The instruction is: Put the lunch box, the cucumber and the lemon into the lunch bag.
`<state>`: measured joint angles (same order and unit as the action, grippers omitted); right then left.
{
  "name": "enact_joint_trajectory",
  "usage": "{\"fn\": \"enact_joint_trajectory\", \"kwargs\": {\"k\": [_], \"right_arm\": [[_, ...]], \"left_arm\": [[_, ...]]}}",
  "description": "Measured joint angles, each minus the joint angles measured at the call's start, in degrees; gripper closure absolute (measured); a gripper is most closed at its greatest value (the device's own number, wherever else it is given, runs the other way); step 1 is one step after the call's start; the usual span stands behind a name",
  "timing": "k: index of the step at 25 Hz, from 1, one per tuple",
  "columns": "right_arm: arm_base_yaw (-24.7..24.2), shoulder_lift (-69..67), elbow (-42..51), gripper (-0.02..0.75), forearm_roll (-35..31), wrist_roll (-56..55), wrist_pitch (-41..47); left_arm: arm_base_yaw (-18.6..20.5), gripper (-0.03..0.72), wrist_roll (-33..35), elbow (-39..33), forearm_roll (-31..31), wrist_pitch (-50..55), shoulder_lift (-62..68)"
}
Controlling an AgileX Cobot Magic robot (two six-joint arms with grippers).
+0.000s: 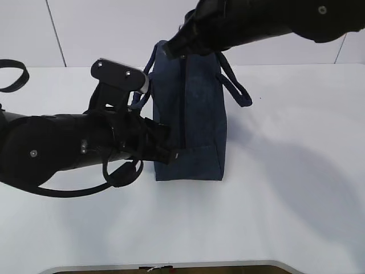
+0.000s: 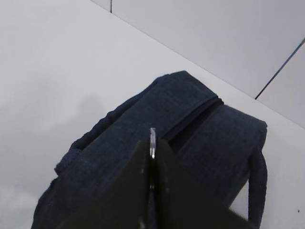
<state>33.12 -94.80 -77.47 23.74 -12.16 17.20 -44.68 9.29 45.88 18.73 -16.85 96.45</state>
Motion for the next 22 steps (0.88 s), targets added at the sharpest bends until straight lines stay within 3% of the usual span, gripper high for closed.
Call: {"fn": "enact_joint_trajectory", "kwargs": {"k": [10,22], "right_arm": [[-0.35,-3.39,0.0,0.733,0.28,-0.34,-8.54],[-4.99,-4.43,0.0,0.733,-2.29,-0.55,-13.83]], "left_arm": [[0.0,0.693,0.0,-0.34,0.11,-0.02,0.0],[0.0,0.693,0.0,-0.34,-0.35,-0.57,0.0]]}}
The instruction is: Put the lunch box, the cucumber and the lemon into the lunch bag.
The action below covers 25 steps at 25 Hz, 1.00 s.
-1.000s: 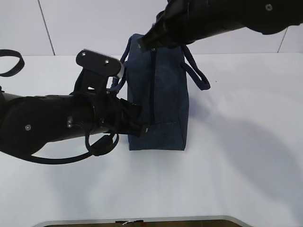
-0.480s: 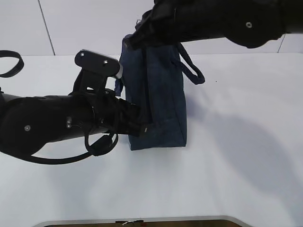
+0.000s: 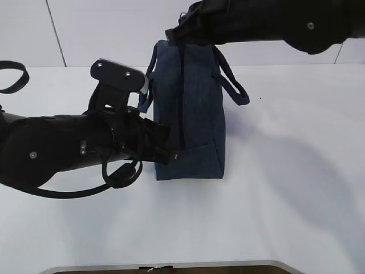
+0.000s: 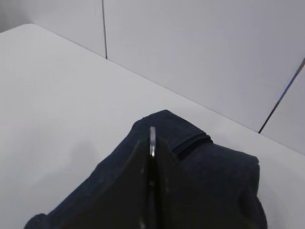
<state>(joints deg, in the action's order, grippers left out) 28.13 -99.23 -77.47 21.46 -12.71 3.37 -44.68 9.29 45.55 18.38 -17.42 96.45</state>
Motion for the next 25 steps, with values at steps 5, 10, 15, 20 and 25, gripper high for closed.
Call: {"fn": "enact_joint_trajectory", "kwargs": {"k": [5,10,15,20,25], "right_arm": [[-0.99,-2.05,-0.83,0.733,-0.34,0.0,-2.32],[-2.16,-4.16,-3.92,0.733,-0.78,0.0,-2.39],[-2.67,-6.89,-7.19,0.733,-0.9,-0.06,-2.21],[-2.76,-8.78,-9.04,0.733,-0.92,-0.06,-2.31],[-2.76,-11.45,-12.18,0.733,-0.92,-0.06,-2.31]], "left_arm": [[0.0,0.693,0.0,0.0,-0.12,0.45,0.0],[0.0,0.693,0.0,0.0,-0.15,0.53,0.0],[0.0,0.693,0.0,0.0,-0.15,0.57,0.0],[0.0,0.693,0.0,0.0,-0.15,0.69,0.0],[0.0,0.693,0.0,0.0,-0.15,0.9,0.0]]}}
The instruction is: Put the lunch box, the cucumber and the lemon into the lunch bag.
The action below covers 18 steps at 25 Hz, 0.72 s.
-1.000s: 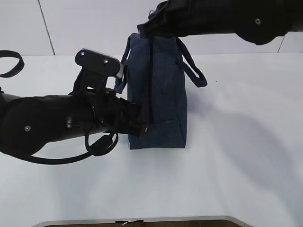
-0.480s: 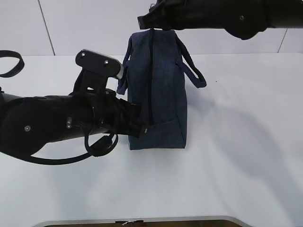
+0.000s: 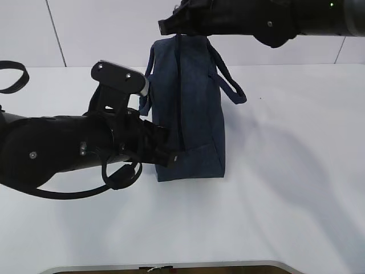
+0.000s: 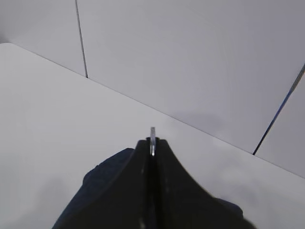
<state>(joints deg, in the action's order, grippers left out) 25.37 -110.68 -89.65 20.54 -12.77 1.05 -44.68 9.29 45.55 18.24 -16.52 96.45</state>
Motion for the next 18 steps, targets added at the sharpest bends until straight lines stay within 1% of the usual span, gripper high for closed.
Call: {"fn": "enact_joint_trajectory", "kwargs": {"k": [8,18], "right_arm": [[-1.57,-2.74,-4.2,0.733,0.76,0.0,0.46],[-2.51,-4.3,-4.73,0.733,0.89,0.0,-0.19]], "left_arm": [[0.0,0.693,0.0,0.0,0.0,0.0,0.0],[0.0,0.693,0.0,0.0,0.0,0.23,0.0]]}}
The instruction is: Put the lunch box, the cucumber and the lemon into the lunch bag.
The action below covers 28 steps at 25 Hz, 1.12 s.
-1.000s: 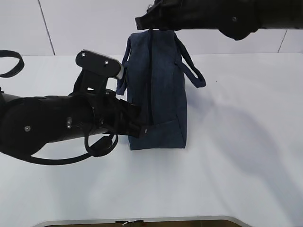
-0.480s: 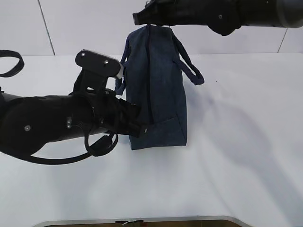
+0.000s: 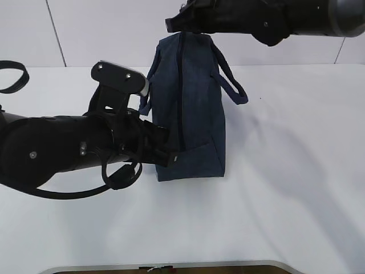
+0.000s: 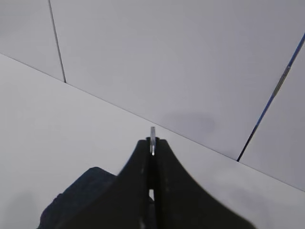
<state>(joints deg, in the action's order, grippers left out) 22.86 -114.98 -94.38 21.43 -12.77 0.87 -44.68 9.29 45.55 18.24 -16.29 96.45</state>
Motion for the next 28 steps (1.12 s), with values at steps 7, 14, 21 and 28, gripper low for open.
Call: {"fn": "enact_joint_trajectory", "kwargs": {"k": [7,14,21,28], "right_arm": [[0.0,0.27,-0.11,0.733,-0.36,0.0,2.21],[0.1,0.76,-0.24,0.733,-0.45,0.0,5.32],[0.21,1.42,-0.34,0.733,-0.68,0.0,8.75],[1.54,3.12,-0.34,0.733,-1.13,0.0,12.26]], "left_arm": [[0.0,0.693,0.0,0.0,0.0,0.23,0.0],[0.0,0.693,0.0,0.0,0.0,0.69,0.0],[0.0,0.691,0.0,0.0,0.24,1.02,0.0],[0.0,0.685,0.0,0.0,0.57,1.19,0.0]]}}
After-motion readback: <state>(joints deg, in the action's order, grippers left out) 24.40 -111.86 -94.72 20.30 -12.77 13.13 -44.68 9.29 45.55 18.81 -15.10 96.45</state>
